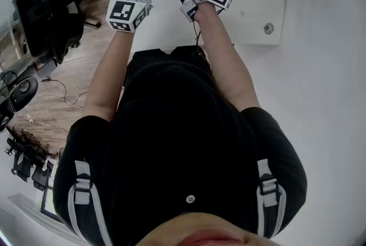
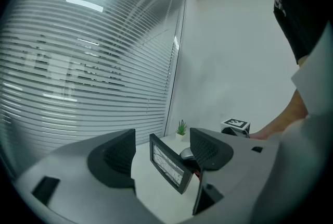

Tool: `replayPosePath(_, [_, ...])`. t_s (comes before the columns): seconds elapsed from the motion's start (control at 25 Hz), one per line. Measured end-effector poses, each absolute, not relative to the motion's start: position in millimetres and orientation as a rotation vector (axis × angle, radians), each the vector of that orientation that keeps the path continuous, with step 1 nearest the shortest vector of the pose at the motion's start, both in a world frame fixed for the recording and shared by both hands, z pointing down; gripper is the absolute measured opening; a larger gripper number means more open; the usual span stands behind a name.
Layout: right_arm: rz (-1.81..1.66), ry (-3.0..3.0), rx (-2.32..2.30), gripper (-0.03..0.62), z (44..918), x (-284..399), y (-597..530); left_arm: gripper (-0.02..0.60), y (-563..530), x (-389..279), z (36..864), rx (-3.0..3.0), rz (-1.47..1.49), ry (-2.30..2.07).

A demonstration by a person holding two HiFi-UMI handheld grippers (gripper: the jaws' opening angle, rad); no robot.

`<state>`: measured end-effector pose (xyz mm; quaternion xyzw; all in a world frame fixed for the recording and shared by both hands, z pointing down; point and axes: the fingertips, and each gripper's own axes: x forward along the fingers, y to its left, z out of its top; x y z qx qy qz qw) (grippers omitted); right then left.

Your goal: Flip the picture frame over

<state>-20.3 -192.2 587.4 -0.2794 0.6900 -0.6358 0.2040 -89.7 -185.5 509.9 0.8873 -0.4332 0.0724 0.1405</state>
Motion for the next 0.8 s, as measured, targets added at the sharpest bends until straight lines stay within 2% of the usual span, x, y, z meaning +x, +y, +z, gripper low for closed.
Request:
replayPosePath(0.48, [-1.887, 1.73, -0.49, 0.051, 618.0, -35.5, -192.2, 0.331, -193.1, -91.4, 541.8, 2.513, 0.226, -1.262])
replayPosePath(0.8, [-1.907, 1.719, -0.518, 0.049, 648.8, -26.2, -194.5, 0.331, -195.1, -86.9, 560.8, 2.484, 0.243, -1.25])
